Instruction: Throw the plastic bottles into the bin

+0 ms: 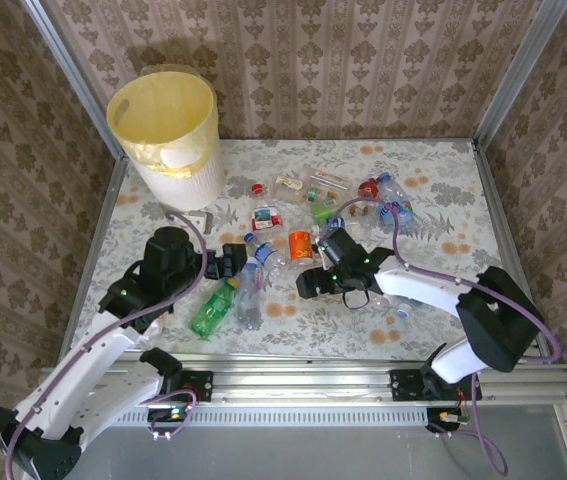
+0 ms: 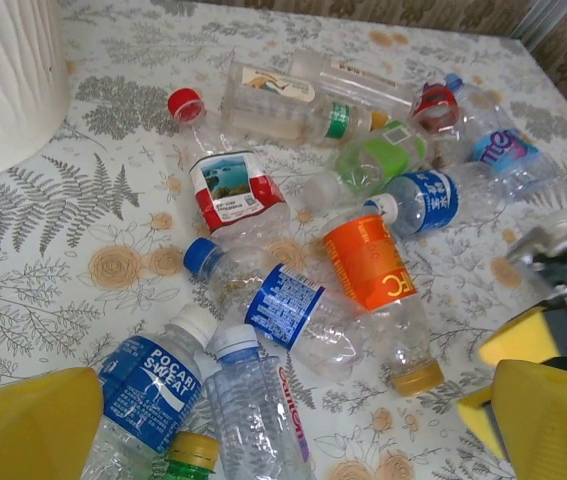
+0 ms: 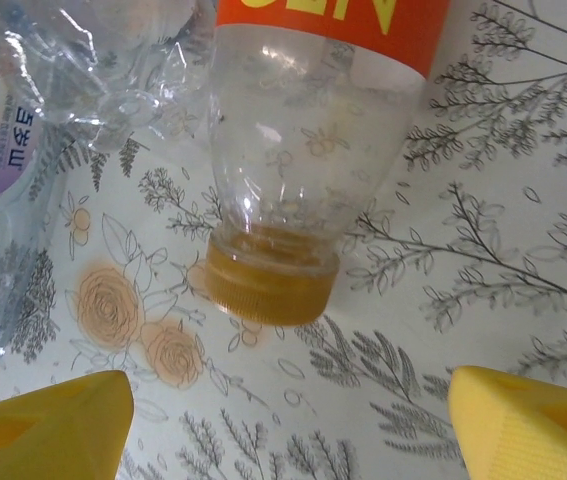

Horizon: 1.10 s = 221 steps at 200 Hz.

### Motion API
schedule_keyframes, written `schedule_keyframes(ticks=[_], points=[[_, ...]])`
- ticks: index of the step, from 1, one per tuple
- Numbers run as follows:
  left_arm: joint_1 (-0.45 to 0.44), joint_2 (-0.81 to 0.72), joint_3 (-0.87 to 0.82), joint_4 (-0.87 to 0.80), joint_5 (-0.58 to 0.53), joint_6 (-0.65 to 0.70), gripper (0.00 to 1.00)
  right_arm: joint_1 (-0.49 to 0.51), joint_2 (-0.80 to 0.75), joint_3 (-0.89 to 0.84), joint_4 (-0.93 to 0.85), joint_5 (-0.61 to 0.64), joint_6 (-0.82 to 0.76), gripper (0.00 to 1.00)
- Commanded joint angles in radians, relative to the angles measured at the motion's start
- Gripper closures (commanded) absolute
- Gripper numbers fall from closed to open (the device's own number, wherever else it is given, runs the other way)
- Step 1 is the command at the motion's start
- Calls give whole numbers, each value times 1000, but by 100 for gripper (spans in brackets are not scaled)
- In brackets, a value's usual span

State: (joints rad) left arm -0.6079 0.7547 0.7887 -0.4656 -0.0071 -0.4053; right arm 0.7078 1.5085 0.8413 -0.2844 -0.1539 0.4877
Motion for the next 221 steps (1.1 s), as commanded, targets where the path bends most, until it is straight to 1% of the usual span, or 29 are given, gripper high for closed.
schedule_keyframes(ticks=[1,46,65,129,162,199,221], points=[[-7,-28,26,-20,-6,-22,0,10,49,40,44,26,26,17],[-10,-41,35,-48,-27,-22,0,24,140,90,56,82,28,19],[-10,-44,35,-53,-26,-23,0,24,176,110,57,92,28,22],[-12,-58,26,-70,-42,-18,0,25,226,110,77,117,26,38],[-13,-44,28,-44,-20,-16,0,25,204,82,85,117,29,51],[-18,0,28,8,12,-29,0,24,126,38,76,136,20,59],[-28,35,19,85,42,-57,0,25,70,16,67,135,20,63]])
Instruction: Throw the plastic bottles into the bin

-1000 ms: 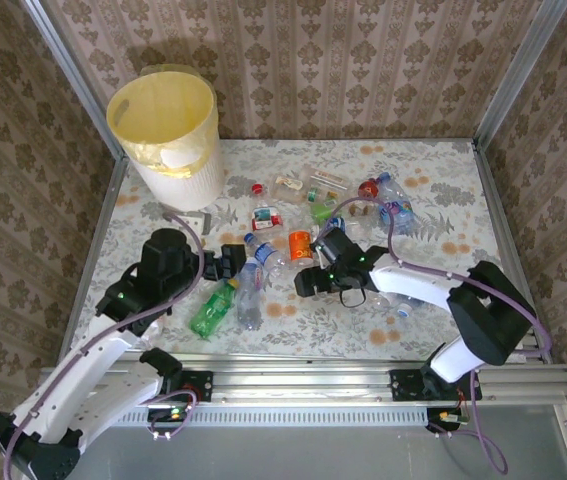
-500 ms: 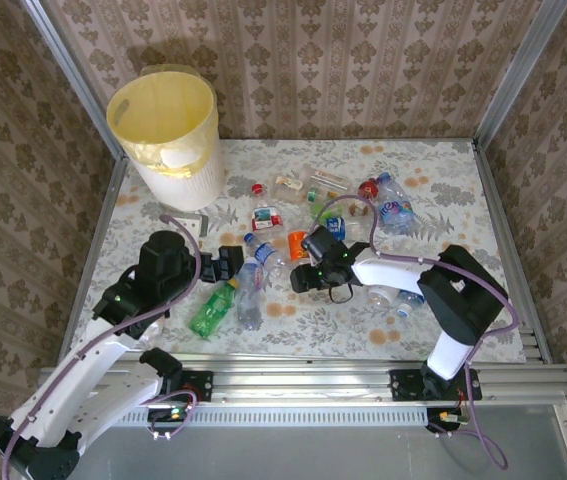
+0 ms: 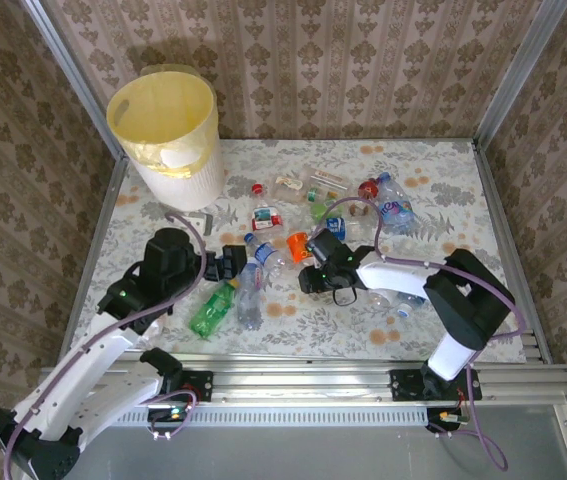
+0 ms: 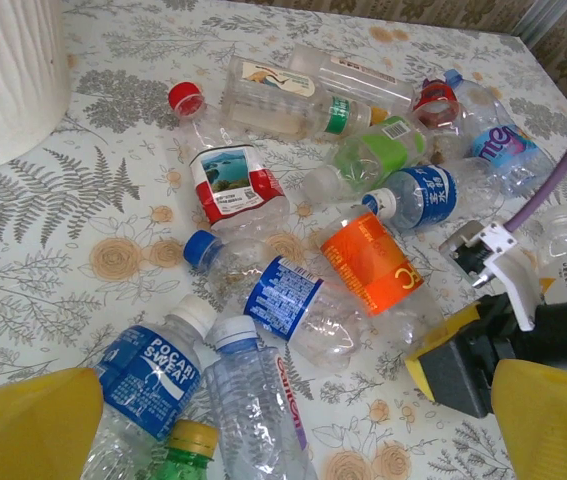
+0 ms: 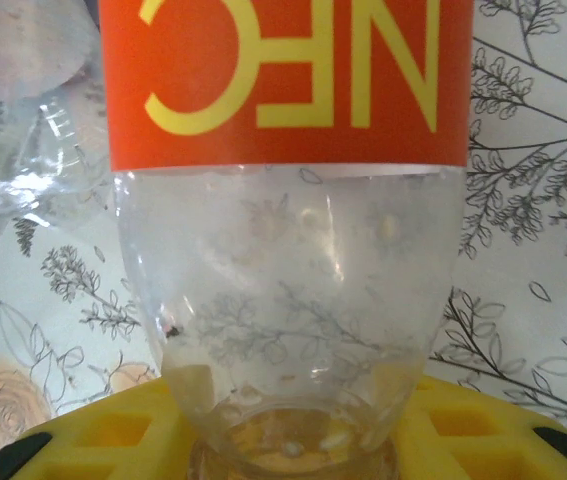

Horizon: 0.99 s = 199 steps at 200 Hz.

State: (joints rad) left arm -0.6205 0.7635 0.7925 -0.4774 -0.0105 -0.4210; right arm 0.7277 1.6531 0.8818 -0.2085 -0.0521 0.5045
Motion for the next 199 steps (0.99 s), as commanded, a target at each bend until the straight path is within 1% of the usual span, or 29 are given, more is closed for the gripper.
schedule_keyframes(ticks=[1,20,41,47,74,94,127,144,165,199], points=[[-16,29,14,101,48,-44,0,6,-78,-25,-10,33,3,63],[-29,70,1,195,92,-80,0,6,-142,-50,-19,36,2,67],[-49,124,-9,310,133,-127,0,5,-253,-88,-14,52,-1,67],[-55,142,-14,349,150,-141,0,5,-310,-99,-8,52,-7,67],[-75,224,-29,518,185,-223,0,4,-486,-150,58,45,-35,69],[-97,297,-17,628,210,-266,0,5,-572,-168,104,27,-52,69],[-149,393,-3,793,256,-309,0,5,-595,-152,104,27,-74,70],[-168,434,2,847,277,-328,0,5,-593,-147,114,15,-75,70],[-190,468,3,877,271,-327,0,4,-592,-151,142,-19,-66,70],[-193,513,10,902,269,-334,0,15,-601,-163,166,-52,-64,70]])
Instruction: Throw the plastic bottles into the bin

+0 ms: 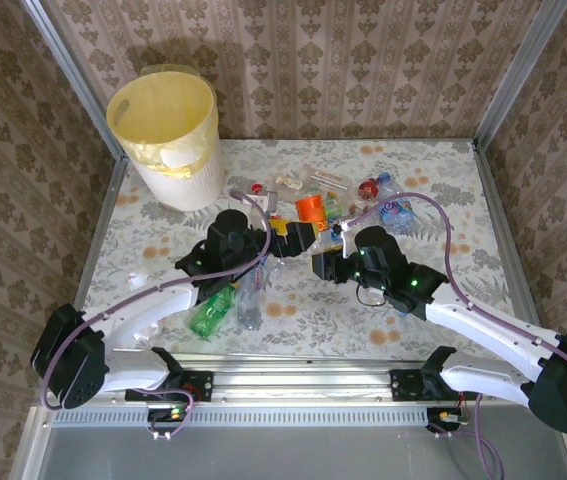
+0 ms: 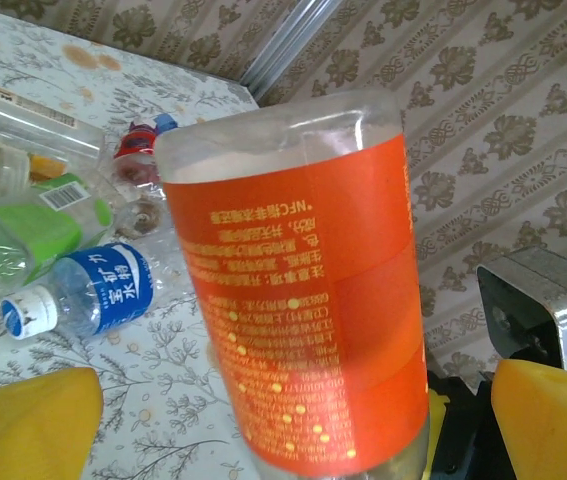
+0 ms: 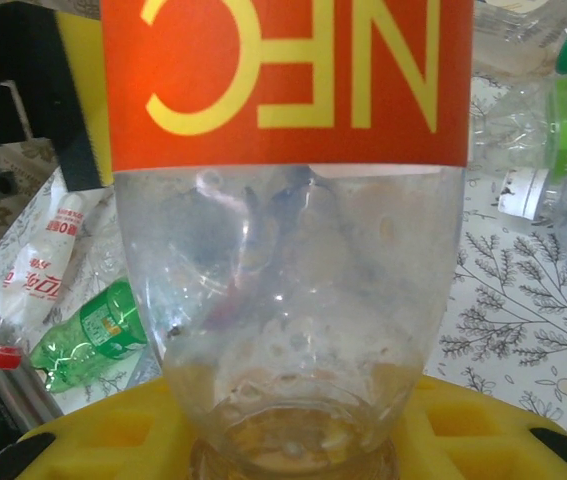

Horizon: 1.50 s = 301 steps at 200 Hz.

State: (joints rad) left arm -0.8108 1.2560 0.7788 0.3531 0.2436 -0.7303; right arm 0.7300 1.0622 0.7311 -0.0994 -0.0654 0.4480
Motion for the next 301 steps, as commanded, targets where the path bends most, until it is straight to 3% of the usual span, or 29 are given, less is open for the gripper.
schedule_keyframes(ticks=[1,28,59,142,156,191,205,236,256,282,301], points=[[-2,22,25,72,14,-25,0,13,-11,-14,58,-40,-8,70],[9,48,36,90,26,-28,0,24,-20,-32,70,-62,-9,70],[19,77,53,117,59,-39,8,34,-28,-53,87,-66,-9,70],[27,91,62,106,89,-31,52,36,-9,-41,87,-62,-19,67],[40,86,69,93,101,-23,60,36,-10,-38,83,-63,-22,60],[91,27,114,-48,108,54,62,37,-39,-50,87,-68,-36,16],[142,-18,146,-139,110,100,62,37,-63,-53,78,-59,-50,0],[344,-146,289,-408,119,234,62,36,-114,-49,33,-28,-83,0],[533,-204,420,-529,110,314,61,34,-137,-47,15,0,-91,0],[736,-229,548,-525,103,344,60,33,-145,-46,12,29,-96,0],[832,-228,582,-439,112,327,61,33,-143,-38,9,39,-100,0]])
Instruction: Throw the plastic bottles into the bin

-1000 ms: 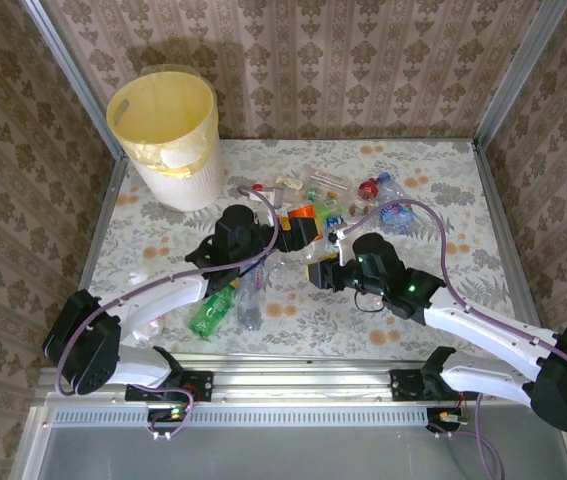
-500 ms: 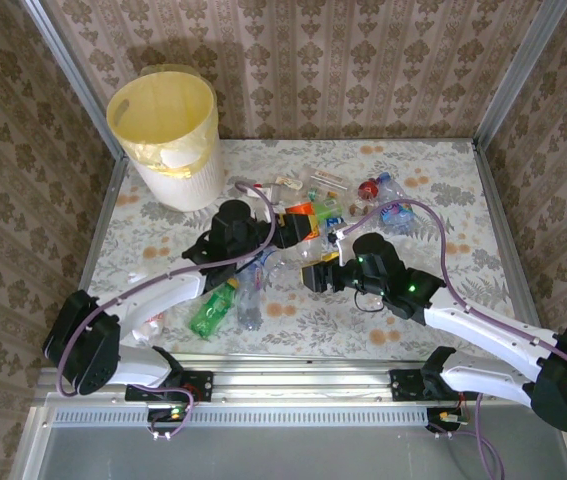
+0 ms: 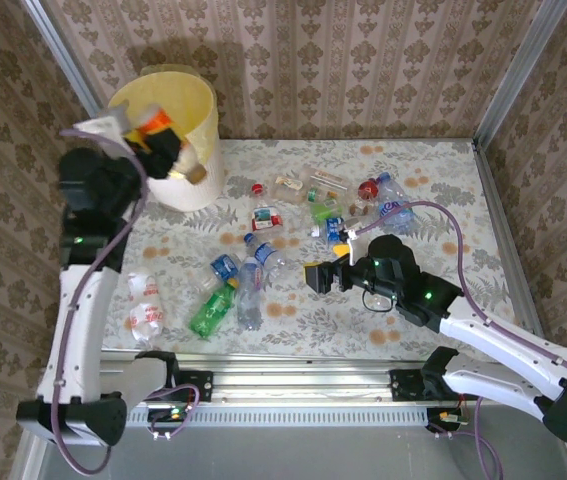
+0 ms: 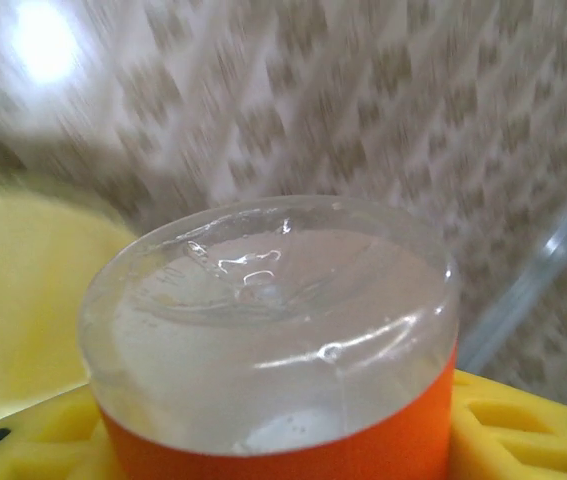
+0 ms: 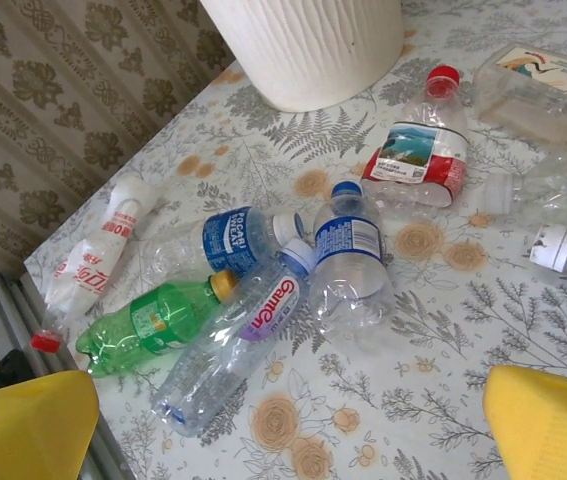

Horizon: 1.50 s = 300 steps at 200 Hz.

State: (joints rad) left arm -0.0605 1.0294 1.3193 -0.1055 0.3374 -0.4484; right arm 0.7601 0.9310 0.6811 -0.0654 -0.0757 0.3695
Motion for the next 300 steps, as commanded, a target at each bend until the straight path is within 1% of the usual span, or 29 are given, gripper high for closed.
schedule_keyframes(ticks=[1,15,27,47,71,97,118,125,130,135,144,149,157,168,182,198,218,236,258,284,300], points=[[87,-2,42,23,18,44,60,3,-11,12,-26,50,-21,0],[125,1,39,100,19,31,61,2,-8,19,-37,60,-27,0],[140,0,16,171,12,20,61,2,-9,23,-43,73,-34,0],[146,-1,-41,303,-5,13,61,2,-12,23,-48,88,-38,0],[149,26,-70,388,-21,16,60,2,-14,23,-50,96,-45,0],[160,112,-25,405,-9,17,60,2,-9,29,-62,94,-52,0],[159,245,87,358,-5,44,56,1,-10,34,-66,94,-55,0],[159,301,140,333,-5,53,52,2,-10,36,-72,94,-57,0],[159,347,179,308,-3,58,47,2,-9,39,-76,92,-59,0],[159,391,221,285,-2,61,39,2,-11,42,-79,89,-60,0],[160,468,290,251,14,55,15,1,-10,45,-83,77,-61,0],[163,507,333,231,33,49,7,1,-9,47,-85,74,-62,0],[163,564,403,194,61,48,3,1,-9,48,-83,61,-62,0],[162,615,487,131,55,44,1,1,-8,41,-71,46,-54,0],[162,639,543,102,61,23,0,1,0,34,-66,30,-42,0],[159,610,563,55,55,21,0,-1,9,35,-79,10,-37,0],[147,513,498,61,5,52,0,0,15,37,-109,33,-31,0],[148,439,475,7,-14,62,0,1,26,41,-134,51,-28,0],[132,328,431,-43,6,86,0,-6,57,55,-158,68,3,0],[91,162,314,-45,40,117,0,-34,129,86,-193,71,72,0],[58,65,246,-61,65,134,0,-52,175,97,-200,49,103,0]])
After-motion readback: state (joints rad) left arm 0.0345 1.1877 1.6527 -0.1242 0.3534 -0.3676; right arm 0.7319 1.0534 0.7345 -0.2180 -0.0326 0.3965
